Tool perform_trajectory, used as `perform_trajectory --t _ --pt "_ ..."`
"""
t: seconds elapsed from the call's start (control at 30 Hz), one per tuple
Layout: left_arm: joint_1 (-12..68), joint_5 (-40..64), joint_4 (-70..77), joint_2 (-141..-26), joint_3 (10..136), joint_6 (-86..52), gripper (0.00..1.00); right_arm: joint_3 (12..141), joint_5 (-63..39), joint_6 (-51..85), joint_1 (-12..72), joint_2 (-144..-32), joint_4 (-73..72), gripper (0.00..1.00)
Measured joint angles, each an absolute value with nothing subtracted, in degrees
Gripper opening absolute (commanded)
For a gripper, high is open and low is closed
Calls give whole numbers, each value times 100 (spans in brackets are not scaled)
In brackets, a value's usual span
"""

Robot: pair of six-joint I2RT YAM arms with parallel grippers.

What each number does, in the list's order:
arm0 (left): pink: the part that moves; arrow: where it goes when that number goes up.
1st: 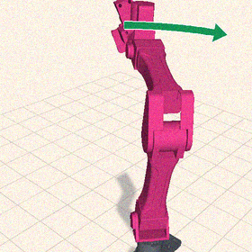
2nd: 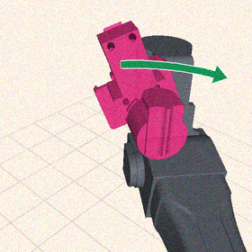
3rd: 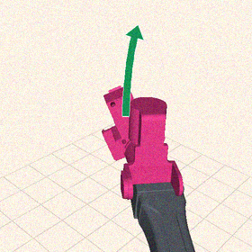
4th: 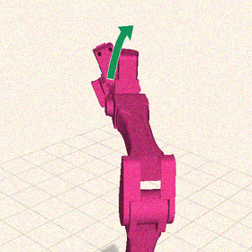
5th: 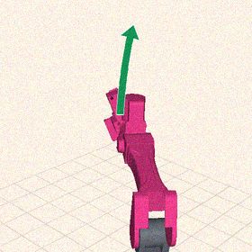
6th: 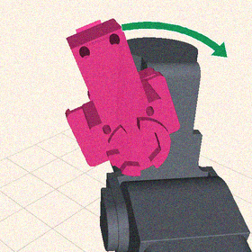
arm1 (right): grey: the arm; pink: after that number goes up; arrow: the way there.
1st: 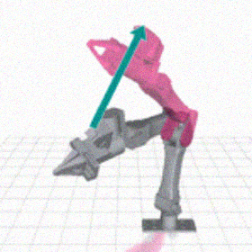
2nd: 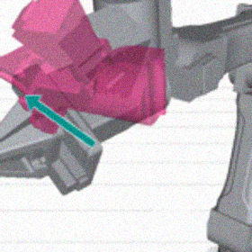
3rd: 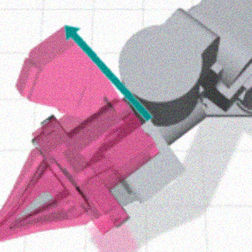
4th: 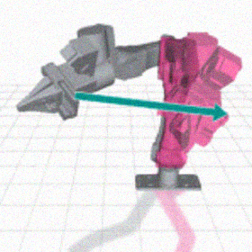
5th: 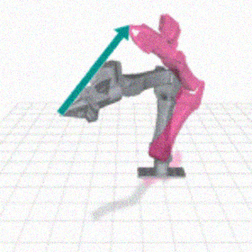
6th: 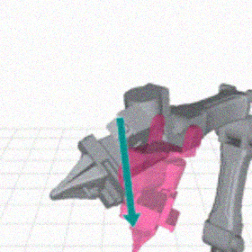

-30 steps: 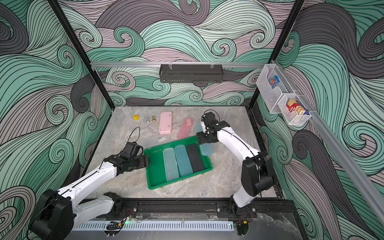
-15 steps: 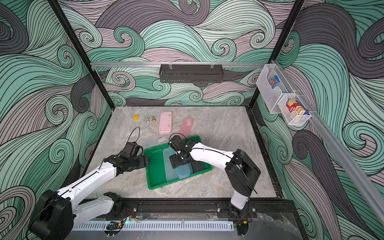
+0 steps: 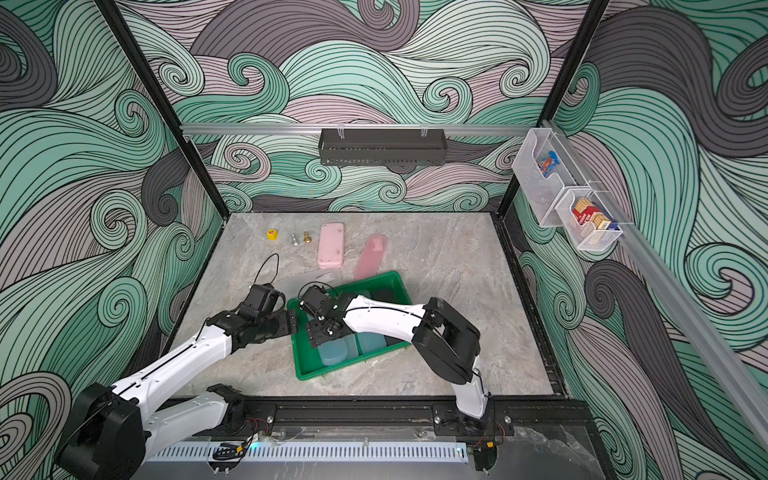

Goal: Put the pencil case into the storage box
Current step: Place the pencil case at the storage box.

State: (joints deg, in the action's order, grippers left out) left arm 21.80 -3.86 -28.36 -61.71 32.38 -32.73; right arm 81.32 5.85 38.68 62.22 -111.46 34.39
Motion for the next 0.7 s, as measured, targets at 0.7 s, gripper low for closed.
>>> perform_trajectory --t 0.7 --pt "2180 -386 -2847 -6023 3166 -3273 90 7940 727 3938 6386 -10853 3516 84"
